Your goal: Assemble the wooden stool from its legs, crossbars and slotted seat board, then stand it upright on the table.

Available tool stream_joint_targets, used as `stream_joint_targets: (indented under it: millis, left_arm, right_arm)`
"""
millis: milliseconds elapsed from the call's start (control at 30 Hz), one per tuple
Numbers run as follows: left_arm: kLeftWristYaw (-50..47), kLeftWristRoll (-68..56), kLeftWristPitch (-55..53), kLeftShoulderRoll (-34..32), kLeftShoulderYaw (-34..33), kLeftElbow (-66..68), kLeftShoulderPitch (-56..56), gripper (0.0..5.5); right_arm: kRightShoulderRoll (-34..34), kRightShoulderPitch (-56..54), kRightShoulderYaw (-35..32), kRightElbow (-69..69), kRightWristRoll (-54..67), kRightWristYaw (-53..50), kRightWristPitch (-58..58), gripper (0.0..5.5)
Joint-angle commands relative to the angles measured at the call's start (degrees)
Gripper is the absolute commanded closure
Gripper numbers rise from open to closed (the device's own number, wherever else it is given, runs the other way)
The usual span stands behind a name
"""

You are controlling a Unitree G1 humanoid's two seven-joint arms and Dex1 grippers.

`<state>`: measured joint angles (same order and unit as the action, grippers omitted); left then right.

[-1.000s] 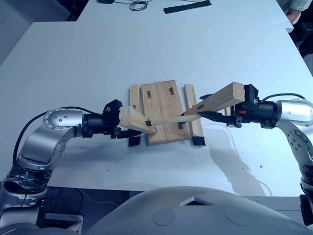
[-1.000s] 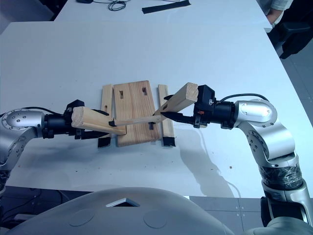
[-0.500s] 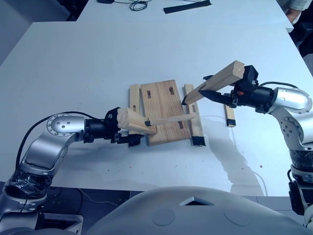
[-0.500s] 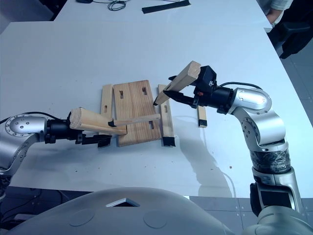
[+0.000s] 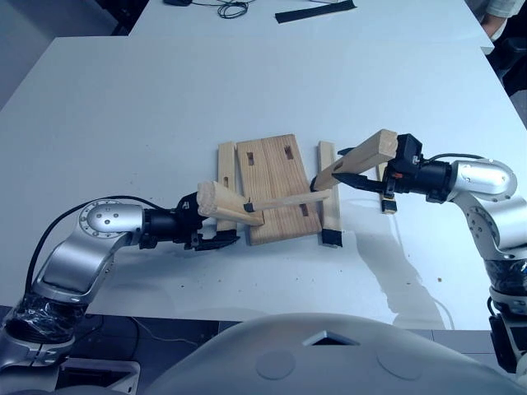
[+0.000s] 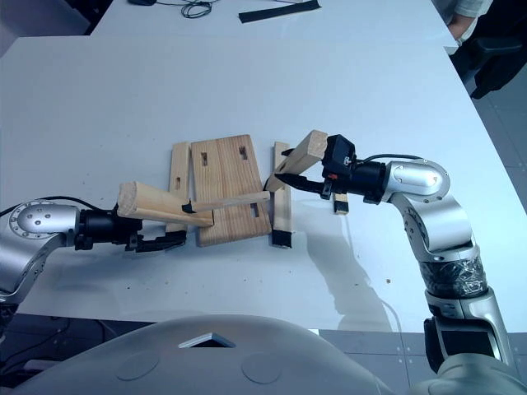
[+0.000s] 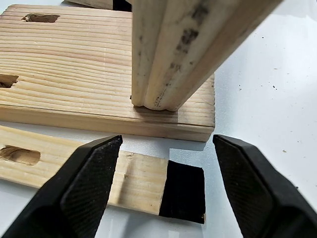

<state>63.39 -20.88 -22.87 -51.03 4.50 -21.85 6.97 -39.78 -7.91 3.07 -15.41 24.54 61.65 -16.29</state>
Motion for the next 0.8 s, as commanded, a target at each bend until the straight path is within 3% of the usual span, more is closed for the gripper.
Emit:
stream_joint_targets:
  millis: [33,800]
  left_arm:
    - [-0.43,0.79,0.81,-0.65,-1.00,0.42,0.48,2.08]
    - [-1.41,1.68,1.25,-0.35,-3.72,4.14,-2.65,2.08]
  right_arm:
    - [-1.93,1.36,-1.41,-3.06,2.20,1.03,-2.21,3.49]
    - [-2.29,14.25,-3.01,-18.29,9.83,-3.86,-10.00,3.49]
